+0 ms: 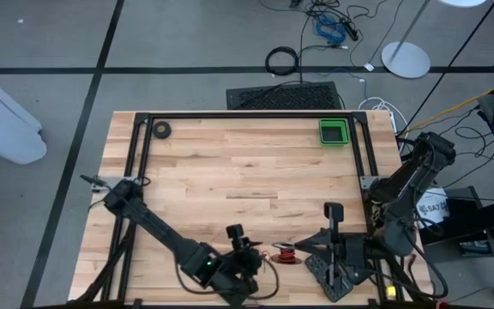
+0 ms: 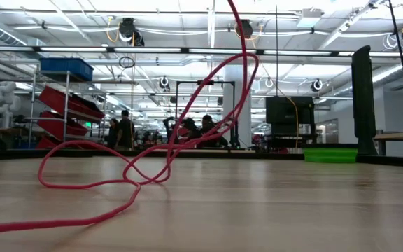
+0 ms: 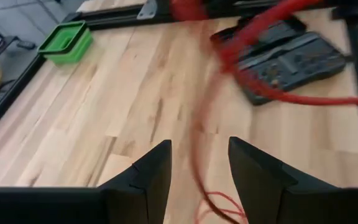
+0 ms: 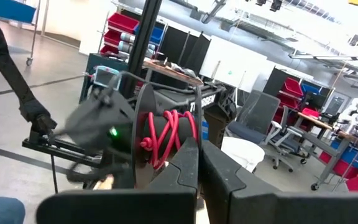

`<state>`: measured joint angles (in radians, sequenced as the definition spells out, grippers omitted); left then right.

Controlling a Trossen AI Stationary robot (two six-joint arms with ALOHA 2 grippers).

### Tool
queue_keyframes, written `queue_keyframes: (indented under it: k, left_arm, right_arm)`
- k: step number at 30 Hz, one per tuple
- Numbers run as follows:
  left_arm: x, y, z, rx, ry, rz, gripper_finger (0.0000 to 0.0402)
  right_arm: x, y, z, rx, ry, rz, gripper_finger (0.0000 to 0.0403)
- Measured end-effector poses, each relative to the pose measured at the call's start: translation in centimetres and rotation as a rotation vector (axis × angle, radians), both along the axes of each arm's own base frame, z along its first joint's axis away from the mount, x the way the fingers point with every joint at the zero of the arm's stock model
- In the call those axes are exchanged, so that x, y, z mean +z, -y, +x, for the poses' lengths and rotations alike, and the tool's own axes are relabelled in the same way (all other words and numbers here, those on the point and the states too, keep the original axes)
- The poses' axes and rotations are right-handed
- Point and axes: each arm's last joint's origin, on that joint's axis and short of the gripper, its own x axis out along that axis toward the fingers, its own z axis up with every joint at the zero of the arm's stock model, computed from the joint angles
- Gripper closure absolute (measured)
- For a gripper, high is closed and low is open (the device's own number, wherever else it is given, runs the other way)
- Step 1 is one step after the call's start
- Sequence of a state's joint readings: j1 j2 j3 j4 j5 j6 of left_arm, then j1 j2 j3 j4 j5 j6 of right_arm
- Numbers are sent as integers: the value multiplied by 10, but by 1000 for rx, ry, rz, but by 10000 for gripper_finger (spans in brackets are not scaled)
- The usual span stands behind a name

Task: Coil cords
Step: Coil the red wire on the black spool

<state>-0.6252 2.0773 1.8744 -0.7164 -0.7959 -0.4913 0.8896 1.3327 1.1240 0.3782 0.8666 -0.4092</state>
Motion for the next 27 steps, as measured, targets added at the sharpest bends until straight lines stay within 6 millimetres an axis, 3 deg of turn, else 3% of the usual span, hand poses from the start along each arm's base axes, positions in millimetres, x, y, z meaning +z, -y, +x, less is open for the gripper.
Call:
queue_keyframes:
  k: [7, 16, 27]
  left_arm:
    - [-9, -5, 0, 10, -66, 46, 263]
    - [-11, -4, -7, -11, -126, 74, 389]
    - [-19, -8, -17, -53, -302, 24, 398]
  right_arm:
    - [3, -6, -14, -47, -5, -33, 403]
    - [13, -12, -49, -132, -24, -33, 403]
    - [20, -19, -81, -191, -47, -19, 403]
